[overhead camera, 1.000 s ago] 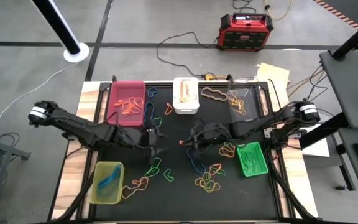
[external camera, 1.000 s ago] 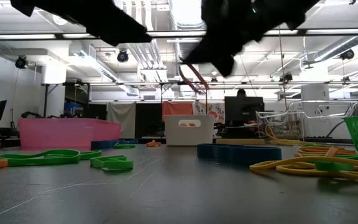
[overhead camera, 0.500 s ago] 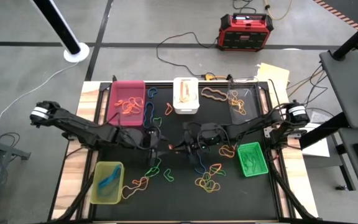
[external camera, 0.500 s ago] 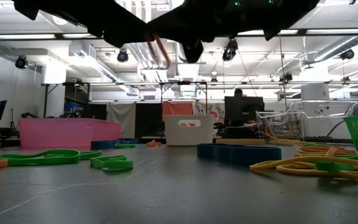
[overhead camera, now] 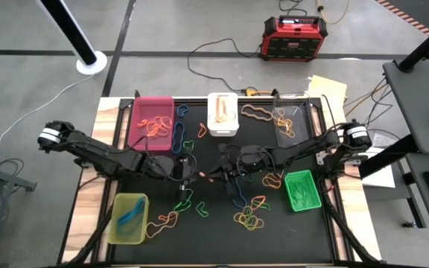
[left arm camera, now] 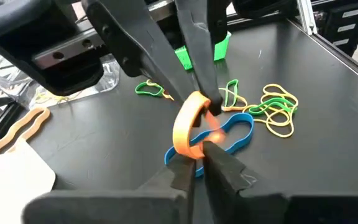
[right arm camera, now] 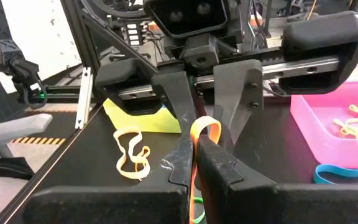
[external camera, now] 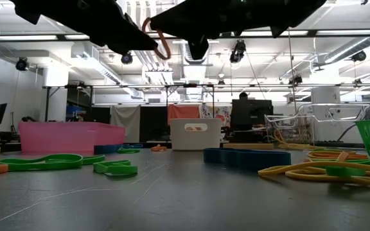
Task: Sort rubber bands into baskets
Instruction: Put the orange rubber band into the pink bin
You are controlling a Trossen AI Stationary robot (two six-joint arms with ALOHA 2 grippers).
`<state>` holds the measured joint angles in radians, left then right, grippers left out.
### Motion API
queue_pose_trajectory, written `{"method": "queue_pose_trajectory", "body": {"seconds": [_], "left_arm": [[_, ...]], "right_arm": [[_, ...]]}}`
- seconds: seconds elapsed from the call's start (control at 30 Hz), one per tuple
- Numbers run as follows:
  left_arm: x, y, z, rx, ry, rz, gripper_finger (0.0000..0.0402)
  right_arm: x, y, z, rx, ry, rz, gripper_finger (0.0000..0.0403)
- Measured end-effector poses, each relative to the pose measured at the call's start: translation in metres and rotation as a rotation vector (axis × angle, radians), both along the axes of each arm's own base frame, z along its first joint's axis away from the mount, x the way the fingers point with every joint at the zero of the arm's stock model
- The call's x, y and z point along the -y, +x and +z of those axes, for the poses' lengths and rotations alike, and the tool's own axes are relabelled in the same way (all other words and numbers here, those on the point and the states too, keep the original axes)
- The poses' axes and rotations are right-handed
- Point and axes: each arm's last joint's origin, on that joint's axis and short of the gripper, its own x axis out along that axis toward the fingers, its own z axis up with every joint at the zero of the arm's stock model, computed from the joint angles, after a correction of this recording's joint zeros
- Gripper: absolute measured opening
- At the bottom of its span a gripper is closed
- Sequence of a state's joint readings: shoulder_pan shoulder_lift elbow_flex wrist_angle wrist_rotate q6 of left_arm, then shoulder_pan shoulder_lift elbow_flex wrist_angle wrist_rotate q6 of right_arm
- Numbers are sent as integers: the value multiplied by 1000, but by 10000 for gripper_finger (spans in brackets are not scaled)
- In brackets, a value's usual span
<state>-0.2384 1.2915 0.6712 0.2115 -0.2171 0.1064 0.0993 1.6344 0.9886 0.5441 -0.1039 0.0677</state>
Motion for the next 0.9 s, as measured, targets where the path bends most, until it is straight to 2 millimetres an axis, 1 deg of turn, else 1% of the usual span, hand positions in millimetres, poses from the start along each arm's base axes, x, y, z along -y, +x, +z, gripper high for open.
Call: {"method": "queue_pose_trajectory", "body": {"seconds": [0.2, 0.47, 0.57, 0.73, 0.9], "left_arm": [[0, 0, 0, -4, 2, 0, 2], [-1, -2, -2, -28, 13, 11, 0], [-2, -2, -2, -34, 23, 30, 0], [-3, -4, -2, -41, 43, 68, 0], [-9, -9, -1, -93, 94, 184, 0]], "right_arm": [[8, 0, -1, -27, 55, -62, 13], [11, 0, -4, -62, 74, -78, 18], [13, 0, -4, -72, 78, -85, 43], [14, 0, -5, -81, 87, -101, 103], [22, -3, -4, -117, 105, -148, 150]]}}
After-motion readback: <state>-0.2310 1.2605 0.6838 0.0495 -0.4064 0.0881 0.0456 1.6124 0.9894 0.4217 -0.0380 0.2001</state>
